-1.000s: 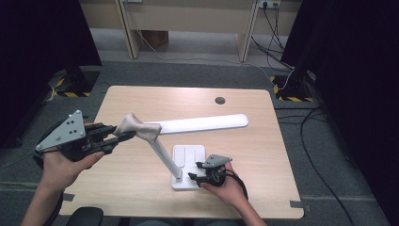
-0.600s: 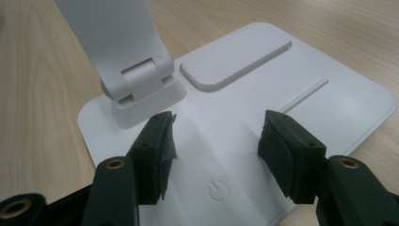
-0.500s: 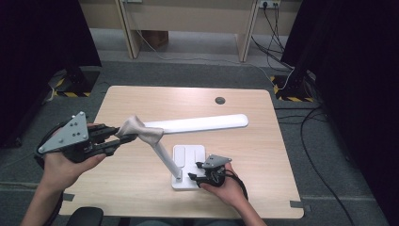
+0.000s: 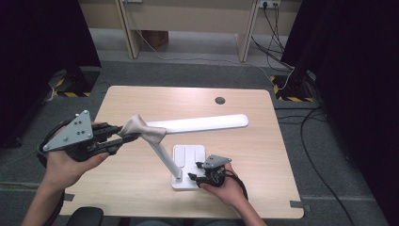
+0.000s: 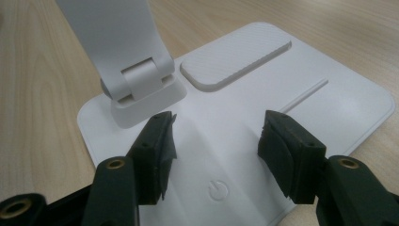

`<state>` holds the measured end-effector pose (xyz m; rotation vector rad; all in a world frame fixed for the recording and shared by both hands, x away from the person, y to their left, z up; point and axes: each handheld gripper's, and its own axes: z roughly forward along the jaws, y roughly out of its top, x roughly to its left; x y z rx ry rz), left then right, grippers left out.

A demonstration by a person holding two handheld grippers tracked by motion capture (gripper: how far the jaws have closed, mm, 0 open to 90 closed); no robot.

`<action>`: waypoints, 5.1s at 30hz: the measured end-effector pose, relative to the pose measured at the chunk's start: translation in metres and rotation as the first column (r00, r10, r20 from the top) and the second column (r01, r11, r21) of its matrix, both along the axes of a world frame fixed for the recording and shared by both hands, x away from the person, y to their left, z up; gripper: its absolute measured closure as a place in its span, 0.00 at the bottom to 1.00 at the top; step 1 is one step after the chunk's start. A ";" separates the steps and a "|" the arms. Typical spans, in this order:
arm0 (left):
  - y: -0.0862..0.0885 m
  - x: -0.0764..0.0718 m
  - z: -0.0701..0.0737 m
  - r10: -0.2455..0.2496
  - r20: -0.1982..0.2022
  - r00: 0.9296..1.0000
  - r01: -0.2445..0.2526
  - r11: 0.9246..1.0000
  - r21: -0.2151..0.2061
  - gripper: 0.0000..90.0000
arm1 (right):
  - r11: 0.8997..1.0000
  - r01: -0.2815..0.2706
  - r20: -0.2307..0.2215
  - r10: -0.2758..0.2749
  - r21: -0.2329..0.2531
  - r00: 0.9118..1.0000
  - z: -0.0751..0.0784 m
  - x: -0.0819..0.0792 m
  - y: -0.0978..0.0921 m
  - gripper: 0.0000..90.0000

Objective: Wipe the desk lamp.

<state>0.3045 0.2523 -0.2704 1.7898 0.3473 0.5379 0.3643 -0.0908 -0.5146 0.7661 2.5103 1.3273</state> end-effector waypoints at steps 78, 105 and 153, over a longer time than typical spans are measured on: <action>-0.048 -0.020 -0.018 0.201 0.076 0.977 -0.191 0.974 -0.118 0.86 | 1.000 -0.003 0.007 0.003 0.000 1.000 0.000 0.000 0.000 0.50; -0.065 -0.016 -0.018 0.186 0.081 0.979 -0.176 0.977 -0.116 0.86 | 1.000 -0.002 0.011 0.002 -0.002 1.000 0.000 0.000 0.000 0.50; -0.081 -0.012 -0.015 0.163 0.085 0.983 -0.154 0.983 -0.096 0.86 | 1.000 -0.003 0.009 0.003 -0.001 1.000 0.000 0.000 0.000 0.50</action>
